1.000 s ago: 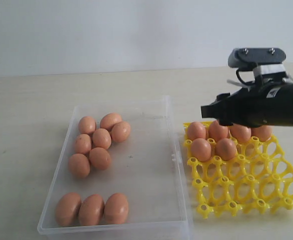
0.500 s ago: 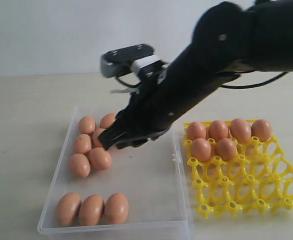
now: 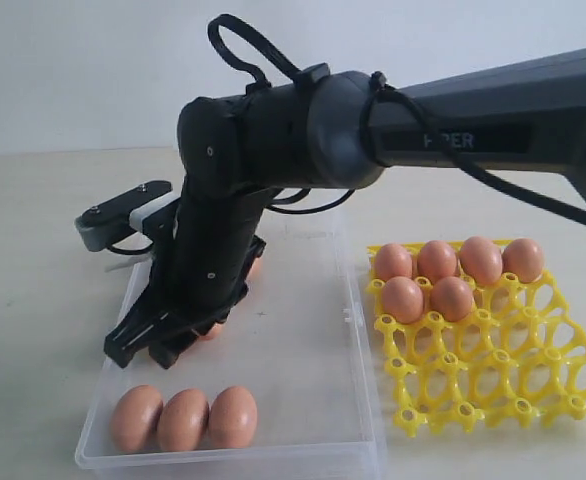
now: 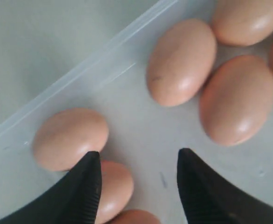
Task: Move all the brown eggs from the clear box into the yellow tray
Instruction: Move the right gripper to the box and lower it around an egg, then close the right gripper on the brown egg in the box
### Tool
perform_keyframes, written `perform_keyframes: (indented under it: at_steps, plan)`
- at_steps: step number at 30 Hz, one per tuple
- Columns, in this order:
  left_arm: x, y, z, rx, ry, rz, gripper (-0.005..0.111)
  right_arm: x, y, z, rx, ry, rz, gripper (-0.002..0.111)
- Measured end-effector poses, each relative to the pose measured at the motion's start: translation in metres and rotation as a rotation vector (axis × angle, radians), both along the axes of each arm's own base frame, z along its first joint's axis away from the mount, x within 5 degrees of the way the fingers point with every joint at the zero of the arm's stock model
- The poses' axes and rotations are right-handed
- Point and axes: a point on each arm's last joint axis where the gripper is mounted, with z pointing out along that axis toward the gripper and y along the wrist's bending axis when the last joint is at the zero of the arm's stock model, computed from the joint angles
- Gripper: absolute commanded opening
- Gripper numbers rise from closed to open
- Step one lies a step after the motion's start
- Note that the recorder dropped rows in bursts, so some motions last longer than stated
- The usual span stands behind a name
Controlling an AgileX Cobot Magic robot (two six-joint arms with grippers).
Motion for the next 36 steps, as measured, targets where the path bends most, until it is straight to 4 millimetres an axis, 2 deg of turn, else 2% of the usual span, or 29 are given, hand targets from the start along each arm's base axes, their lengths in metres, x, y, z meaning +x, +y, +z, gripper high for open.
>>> perform_keyframes:
  at_steps: [8,12,25,36]
  plan:
    - [0.000,0.000,0.000,0.000,0.000,0.000,0.000,0.036,-0.002,0.029,0.066,-0.142,-0.074,0.050]
    - [0.000,0.000,0.000,0.000,0.000,0.000,0.000,0.043,0.006,0.033,0.092,-0.157,-0.080,0.049]
    - [0.000,0.000,0.000,0.000,0.000,0.000,0.000,0.051,0.013,-0.022,-0.026,-0.072,-0.066,0.049]
    - [0.000,0.000,0.000,0.000,0.000,0.000,0.000,0.056,0.011,-0.040,-0.069,-0.080,-0.055,0.049]
